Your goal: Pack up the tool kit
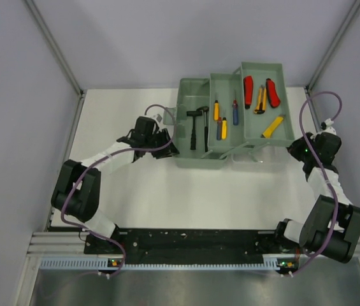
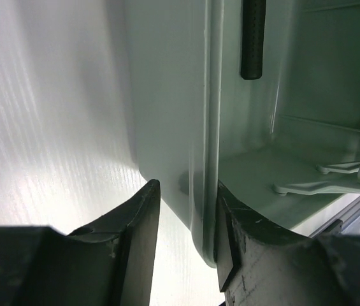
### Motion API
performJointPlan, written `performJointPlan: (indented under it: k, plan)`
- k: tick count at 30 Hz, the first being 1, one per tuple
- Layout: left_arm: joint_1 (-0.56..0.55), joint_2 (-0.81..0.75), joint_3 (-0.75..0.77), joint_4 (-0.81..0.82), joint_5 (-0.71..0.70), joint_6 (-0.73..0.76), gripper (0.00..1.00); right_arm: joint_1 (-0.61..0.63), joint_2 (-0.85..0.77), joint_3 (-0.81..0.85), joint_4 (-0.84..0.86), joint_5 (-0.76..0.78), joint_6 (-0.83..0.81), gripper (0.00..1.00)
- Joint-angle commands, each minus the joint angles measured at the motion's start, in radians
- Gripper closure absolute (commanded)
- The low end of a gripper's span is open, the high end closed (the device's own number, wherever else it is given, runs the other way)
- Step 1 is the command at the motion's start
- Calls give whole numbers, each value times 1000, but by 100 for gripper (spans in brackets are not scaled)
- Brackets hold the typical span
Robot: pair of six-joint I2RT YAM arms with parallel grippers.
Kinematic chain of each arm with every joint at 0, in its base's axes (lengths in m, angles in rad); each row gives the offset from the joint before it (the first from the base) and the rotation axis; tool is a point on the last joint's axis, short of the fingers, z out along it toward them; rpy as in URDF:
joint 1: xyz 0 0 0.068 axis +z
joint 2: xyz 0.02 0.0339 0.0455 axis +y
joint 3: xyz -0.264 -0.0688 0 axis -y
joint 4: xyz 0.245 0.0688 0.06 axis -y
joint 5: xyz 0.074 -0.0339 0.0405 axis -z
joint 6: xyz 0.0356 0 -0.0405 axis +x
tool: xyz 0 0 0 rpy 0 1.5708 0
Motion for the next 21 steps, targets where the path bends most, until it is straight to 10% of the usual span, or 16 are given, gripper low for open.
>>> performJointPlan:
  k: [1, 15, 21]
  plan:
    - [0, 18, 33, 38, 22, 5, 59, 5, -46, 80, 13, -33, 12, 100]
    - [0, 23, 38, 18, 10, 16, 60, 52, -17, 82, -22, 25, -28, 100]
    - [0, 27, 46, 2, 4, 20, 59, 51, 53, 39, 42, 31, -11, 73]
